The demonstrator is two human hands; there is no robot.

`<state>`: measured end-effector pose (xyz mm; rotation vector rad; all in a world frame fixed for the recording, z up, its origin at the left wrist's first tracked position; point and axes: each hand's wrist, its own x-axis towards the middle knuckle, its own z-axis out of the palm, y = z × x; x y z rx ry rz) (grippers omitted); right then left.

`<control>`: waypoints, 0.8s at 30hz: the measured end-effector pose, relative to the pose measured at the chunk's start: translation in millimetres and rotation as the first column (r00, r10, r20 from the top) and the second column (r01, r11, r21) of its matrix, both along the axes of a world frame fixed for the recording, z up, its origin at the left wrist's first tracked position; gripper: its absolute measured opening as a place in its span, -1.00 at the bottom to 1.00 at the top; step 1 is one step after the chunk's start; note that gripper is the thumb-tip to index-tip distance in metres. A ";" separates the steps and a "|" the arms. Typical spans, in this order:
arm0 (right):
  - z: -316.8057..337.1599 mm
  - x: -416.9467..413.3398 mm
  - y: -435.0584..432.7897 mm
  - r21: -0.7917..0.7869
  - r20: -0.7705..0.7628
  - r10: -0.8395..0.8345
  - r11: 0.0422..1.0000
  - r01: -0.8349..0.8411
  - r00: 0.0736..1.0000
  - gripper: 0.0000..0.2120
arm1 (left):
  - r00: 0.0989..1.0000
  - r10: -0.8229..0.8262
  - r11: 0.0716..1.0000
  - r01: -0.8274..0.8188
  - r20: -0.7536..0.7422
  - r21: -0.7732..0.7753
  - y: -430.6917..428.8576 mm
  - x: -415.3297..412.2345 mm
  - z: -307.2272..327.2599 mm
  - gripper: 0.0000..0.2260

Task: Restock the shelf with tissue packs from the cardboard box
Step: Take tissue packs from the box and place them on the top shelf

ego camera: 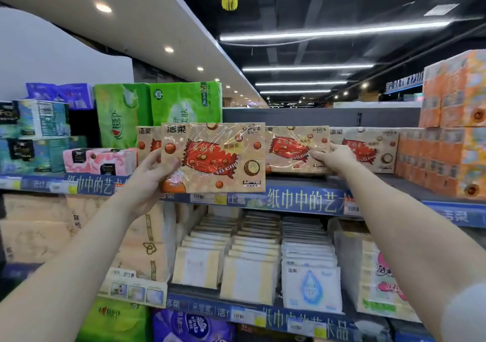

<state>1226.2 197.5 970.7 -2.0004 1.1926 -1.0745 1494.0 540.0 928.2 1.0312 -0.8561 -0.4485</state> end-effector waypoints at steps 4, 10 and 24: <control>2.5 8.4 -11.0 0.038 0.070 -0.008 0.999 0.005 0.998 -0.34 | 0.999 0.007 1.000 -0.007 0.044 0.022 -1.0 5.0 7.9 -0.70; 3.0 19.5 -18.2 0.028 0.011 -0.064 0.998 0.064 0.998 -0.82 | 0.998 0.015 0.999 -0.014 0.056 -0.029 -17.5 -0.4 22.6 -0.64; 3.0 34.6 -19.2 -0.016 -0.180 -0.116 0.993 0.115 0.977 -0.41 | 0.999 -0.034 0.999 0.035 0.038 -0.013 -42.6 -14.3 26.1 -0.39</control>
